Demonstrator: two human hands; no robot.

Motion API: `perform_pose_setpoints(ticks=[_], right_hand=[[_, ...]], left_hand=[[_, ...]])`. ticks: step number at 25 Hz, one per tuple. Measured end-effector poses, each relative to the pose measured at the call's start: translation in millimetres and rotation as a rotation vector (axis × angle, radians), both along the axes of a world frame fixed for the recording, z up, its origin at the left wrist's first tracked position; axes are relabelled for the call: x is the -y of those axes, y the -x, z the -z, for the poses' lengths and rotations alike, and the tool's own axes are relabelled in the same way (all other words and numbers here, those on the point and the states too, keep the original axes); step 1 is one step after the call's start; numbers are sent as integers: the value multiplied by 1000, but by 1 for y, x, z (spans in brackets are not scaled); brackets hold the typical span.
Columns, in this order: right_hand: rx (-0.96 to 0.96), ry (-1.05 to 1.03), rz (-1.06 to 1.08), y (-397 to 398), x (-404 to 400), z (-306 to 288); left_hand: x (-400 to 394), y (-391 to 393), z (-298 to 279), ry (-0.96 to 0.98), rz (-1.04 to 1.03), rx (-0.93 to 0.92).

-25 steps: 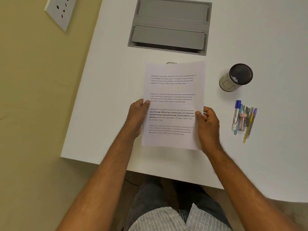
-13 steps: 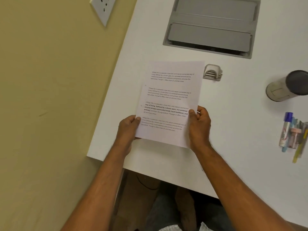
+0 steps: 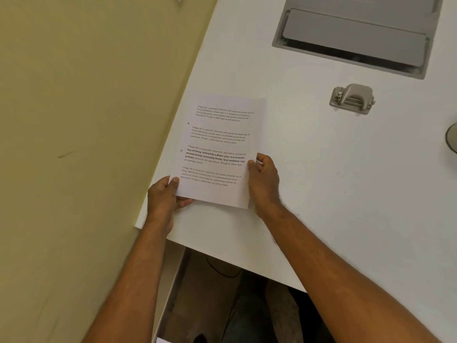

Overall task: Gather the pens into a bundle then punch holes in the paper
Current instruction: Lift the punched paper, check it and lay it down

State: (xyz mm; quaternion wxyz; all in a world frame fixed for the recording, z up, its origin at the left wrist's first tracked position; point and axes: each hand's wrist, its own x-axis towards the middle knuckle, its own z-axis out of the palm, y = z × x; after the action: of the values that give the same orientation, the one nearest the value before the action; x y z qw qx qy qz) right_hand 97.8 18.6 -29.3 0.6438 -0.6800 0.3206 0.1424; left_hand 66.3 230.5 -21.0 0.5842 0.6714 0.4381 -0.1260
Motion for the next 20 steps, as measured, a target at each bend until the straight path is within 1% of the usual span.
perform_pose_setpoints(ticks=[3,8,12,15,20], right_hand=[[7,59,-75,3,4,7],[55,97,-130,13,6,13],[63,166,-178,14,3,22],[66,170,-188,11,2,26],[71,196,-216,10,2,25]], left_hand=[[-11,-4,10,-21,-12,15],[-22,-6,26,-74,-40,77],[-21,-4,38,-90,-195,148],[-17,0,45,-76,-291,189],[-18,-3,45,-82,-272,183]])
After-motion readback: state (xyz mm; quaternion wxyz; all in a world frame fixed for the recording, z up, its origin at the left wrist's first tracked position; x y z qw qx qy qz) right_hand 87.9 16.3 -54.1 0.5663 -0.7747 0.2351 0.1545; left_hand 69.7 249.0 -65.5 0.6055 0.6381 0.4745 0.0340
